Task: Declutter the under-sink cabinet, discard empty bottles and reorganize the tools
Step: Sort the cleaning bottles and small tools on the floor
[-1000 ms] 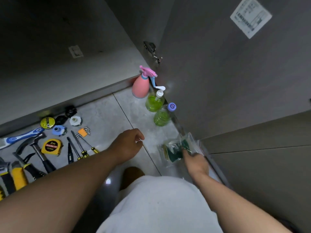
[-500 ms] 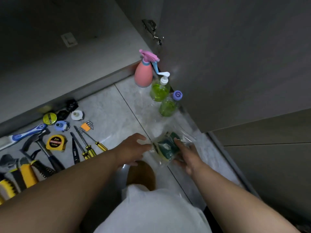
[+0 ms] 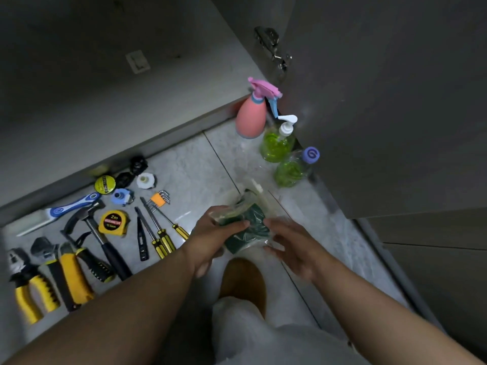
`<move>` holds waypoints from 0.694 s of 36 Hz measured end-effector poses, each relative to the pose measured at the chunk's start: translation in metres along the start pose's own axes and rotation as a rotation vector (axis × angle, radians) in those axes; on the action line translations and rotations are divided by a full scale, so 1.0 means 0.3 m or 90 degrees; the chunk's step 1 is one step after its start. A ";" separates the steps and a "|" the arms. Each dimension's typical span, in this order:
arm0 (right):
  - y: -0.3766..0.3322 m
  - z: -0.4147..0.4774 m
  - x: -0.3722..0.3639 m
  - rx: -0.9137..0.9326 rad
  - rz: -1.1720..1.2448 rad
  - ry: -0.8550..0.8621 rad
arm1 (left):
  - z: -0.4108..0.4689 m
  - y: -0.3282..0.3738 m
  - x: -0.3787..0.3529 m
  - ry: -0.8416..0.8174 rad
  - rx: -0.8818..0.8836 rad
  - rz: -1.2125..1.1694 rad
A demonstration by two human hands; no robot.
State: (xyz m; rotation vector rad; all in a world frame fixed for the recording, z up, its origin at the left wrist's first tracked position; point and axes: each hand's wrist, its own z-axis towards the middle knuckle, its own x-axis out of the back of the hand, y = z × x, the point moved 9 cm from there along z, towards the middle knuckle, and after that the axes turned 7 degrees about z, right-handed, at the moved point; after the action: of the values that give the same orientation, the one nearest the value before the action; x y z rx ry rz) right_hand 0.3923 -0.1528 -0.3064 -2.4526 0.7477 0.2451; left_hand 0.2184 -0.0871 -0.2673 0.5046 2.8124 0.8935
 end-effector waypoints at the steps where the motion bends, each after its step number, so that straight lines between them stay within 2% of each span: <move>1: -0.015 0.006 0.002 0.016 -0.018 0.006 | 0.000 0.006 0.009 0.003 -0.002 -0.006; 7: -0.112 0.034 -0.014 0.099 -0.030 0.047 | 0.010 0.071 0.038 0.019 -0.025 -0.069; 11: -0.129 0.071 -0.084 0.051 0.025 -0.030 | 0.040 0.116 0.069 0.019 -0.038 -0.124; 15: -0.119 0.123 -0.129 0.022 0.150 -0.008 | 0.076 0.167 0.116 0.048 -0.039 -0.185; 18: -0.106 0.164 -0.240 -0.011 0.124 -0.078 | 0.114 0.218 0.134 0.050 -0.051 -0.173; 21: -0.143 0.216 -0.343 0.016 0.107 -0.126 | 0.148 0.274 0.141 0.030 -0.066 -0.152; 25: -0.204 0.295 -0.427 0.060 0.144 -0.103 | 0.186 0.336 0.175 0.029 -0.075 -0.114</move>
State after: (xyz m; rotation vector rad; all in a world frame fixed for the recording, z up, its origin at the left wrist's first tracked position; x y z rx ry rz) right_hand 0.3195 -0.0022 -0.3101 -2.2291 0.9426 0.4770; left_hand 0.2102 0.0387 -0.2559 0.2153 2.7691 1.0372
